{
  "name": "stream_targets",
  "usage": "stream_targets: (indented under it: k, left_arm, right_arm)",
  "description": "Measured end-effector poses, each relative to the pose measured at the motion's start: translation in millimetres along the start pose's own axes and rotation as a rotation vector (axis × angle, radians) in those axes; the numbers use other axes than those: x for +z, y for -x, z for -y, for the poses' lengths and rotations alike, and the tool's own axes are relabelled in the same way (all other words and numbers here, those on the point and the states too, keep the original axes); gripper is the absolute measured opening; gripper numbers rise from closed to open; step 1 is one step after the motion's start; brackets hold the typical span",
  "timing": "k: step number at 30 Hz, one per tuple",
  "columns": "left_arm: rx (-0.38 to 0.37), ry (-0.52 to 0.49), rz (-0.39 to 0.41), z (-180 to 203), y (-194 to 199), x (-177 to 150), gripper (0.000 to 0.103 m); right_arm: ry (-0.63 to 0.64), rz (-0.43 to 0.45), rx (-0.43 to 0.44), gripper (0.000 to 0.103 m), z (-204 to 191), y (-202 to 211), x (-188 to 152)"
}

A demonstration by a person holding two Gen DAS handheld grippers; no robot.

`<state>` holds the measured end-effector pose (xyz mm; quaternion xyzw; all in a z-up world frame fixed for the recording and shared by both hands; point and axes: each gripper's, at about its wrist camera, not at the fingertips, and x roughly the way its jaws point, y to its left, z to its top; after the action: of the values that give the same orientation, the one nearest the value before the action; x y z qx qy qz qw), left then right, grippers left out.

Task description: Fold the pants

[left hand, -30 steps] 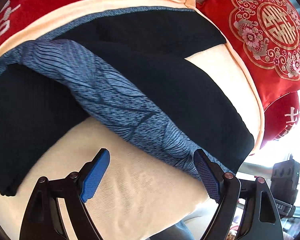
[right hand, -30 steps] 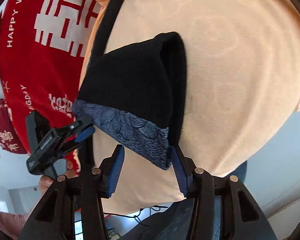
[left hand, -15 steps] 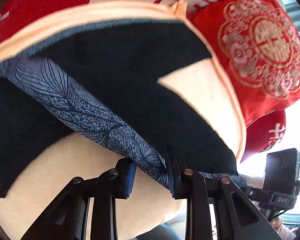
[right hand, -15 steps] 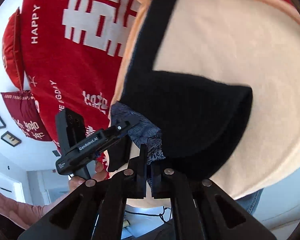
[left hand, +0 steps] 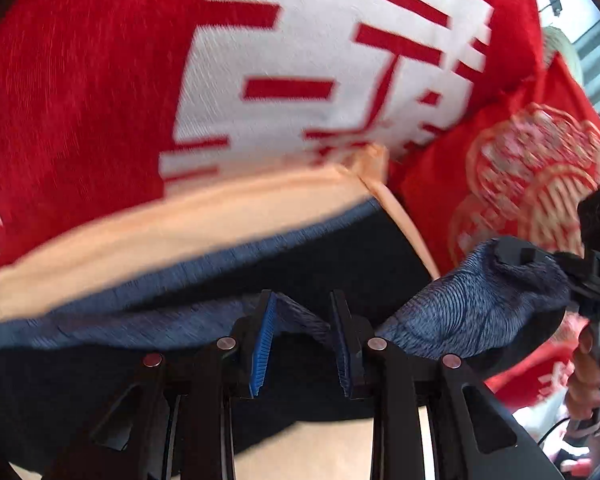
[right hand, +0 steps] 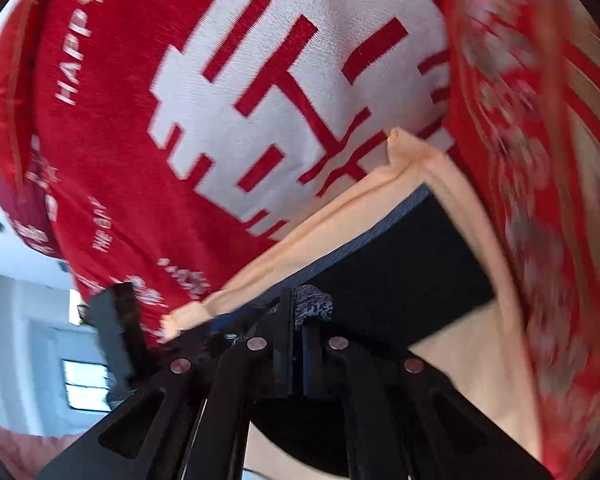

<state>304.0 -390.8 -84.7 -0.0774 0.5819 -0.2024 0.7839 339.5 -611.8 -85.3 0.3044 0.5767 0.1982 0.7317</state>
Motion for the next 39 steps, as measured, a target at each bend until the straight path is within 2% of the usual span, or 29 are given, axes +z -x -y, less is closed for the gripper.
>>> stream_targets:
  k: [2,3,4,6,8,10,11,15,18,20,22,24,26,27,28,30,33,35,36,37,38,39]
  left_arm:
    - [0.063,0.007,0.004,-6.8,-6.3,8.1,0.032]
    - [0.085,0.015,0.003,-11.1,-8.0,9.2,0.051]
    - [0.11,0.031,0.013,-18.1,-6.5,8.6,0.077]
    - [0.144,0.056,0.047,-30.0,-0.2,3.3,0.08]
    - [0.173,0.063,0.029,-41.2,0.5,-4.2,0.08]
    - [0.21,0.074,0.01,-49.4,-3.7,-13.3,0.08]
    - [0.236,0.073,-0.011,-54.7,-8.3,-19.4,0.08]
    - [0.332,0.04,-0.078,-68.0,-30.2,-40.5,0.08]
    - [0.374,0.036,-0.131,-78.0,-47.8,-52.9,0.08]
    - [0.371,0.057,-0.134,-83.8,-52.7,-57.6,0.08]
    - [0.373,0.067,-0.13,-86.3,-54.1,-58.4,0.082]
    - [0.374,0.069,-0.129,-88.7,-55.6,-58.7,0.082]
    - [0.374,0.063,-0.127,-89.9,-57.1,-59.4,0.082]
    - [0.374,0.059,-0.125,-90.6,-57.8,-59.7,0.083]
    - [0.376,0.055,-0.122,-92.1,-56.8,-60.6,0.084]
    - [0.376,0.056,-0.122,-94.2,-55.5,-61.1,0.084]
    - [0.392,0.075,-0.123,-92.4,-49.6,-65.3,0.084]
    - [0.4,0.077,-0.103,-93.3,-42.4,-66.4,0.084]
    - [0.409,0.075,-0.105,-94.5,-41.8,-67.2,0.084]
    - [0.418,0.076,-0.111,-97.0,-42.1,-68.3,0.084]
    - [0.431,0.083,-0.124,-101.2,-43.8,-69.2,0.084]
    - [0.442,0.095,-0.14,-105.3,-45.4,-69.5,0.084]
  right_arm:
    - [-0.001,-0.021,-0.047,0.006,10.1,-15.3,8.6]
    - [-0.007,-0.026,-0.071,0.006,14.4,-22.4,14.1]
    - [-0.014,-0.034,-0.093,0.007,19.6,-30.0,19.3]
    - [-0.009,-0.039,-0.127,0.009,23.4,-40.4,26.3]
    - [0.04,-0.04,-0.191,0.026,19.7,-48.3,32.6]
    - [0.102,-0.007,-0.262,0.087,11.5,-48.5,38.2]
    - [0.123,0.017,-0.28,0.09,7.8,-46.0,40.7]
    - [0.12,0.067,-0.244,0.09,-4.2,-24.6,40.6]
    - [0.046,0.08,-0.248,0.088,5.3,-11.6,4.6]
    - [-0.025,0.043,-0.287,0.079,22.3,-14.8,-27.3]
    - [-0.111,-0.003,-0.323,0.061,43.0,-24.2,-58.1]
    - [-0.219,-0.045,-0.366,0.055,70.4,-34.6,-79.6]
    - [-0.3,-0.009,-0.354,0.051,91.2,-39.3,-84.5]
    - [-0.285,0.013,-0.366,0.042,91.0,-40.2,-81.8]
    - [-0.244,0.032,-0.376,0.024,86.1,-42.3,-74.9]
    - [-0.181,0.064,-0.366,0.01,72.1,-38.8,-60.7]
    - [-0.068,0.135,-0.307,0.008,48.3,-19.0,-43.1]
    - [-0.023,0.121,-0.307,0.008,43.6,-21.8,-41.0]
    - [-0.013,0.086,-0.323,0.009,48.1,-29.0,-39.2]
    - [-0.03,0.013,-0.356,0.012,58.5,-42.3,-39.1]
    - [-0.083,-0.063,-0.394,0.013,71.6,-56.2,-42.3]
    - [-0.149,-0.11,-0.393,0.017,86.4,-60.9,-47.5]
